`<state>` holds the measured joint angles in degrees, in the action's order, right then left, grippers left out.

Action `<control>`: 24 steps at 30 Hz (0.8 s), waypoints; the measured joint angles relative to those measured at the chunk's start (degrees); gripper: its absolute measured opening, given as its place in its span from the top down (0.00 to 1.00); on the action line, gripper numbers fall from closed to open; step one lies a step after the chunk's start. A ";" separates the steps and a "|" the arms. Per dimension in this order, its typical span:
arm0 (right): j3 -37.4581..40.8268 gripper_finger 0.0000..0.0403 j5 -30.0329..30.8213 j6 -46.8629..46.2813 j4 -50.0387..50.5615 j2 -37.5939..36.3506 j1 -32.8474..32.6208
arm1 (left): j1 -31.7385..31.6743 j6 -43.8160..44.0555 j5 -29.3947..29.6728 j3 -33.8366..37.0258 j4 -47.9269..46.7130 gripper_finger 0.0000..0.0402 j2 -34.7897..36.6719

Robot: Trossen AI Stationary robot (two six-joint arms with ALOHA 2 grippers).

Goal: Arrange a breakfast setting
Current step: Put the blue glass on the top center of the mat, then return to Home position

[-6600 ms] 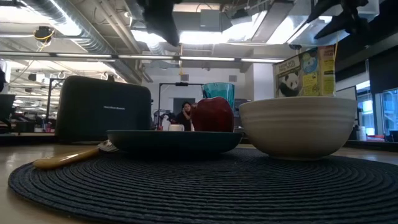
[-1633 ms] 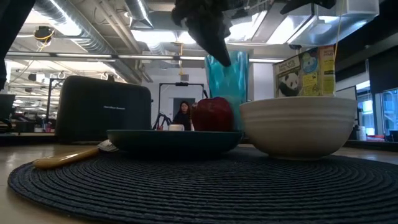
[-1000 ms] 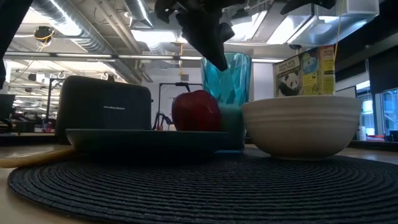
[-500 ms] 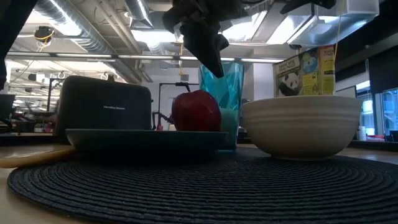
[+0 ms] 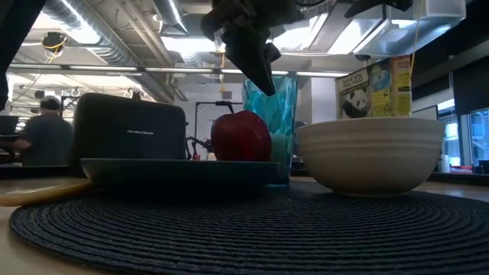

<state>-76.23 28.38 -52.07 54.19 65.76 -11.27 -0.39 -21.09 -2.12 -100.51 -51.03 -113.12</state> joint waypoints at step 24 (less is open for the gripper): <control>-5.88 0.49 1.78 21.26 -12.76 -2.38 0.07 | -2.60 4.92 -2.84 -25.54 -0.37 0.72 5.67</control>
<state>-82.11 30.16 -30.80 41.43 63.37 -11.20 -2.99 -16.17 -4.96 -126.05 -51.39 -107.45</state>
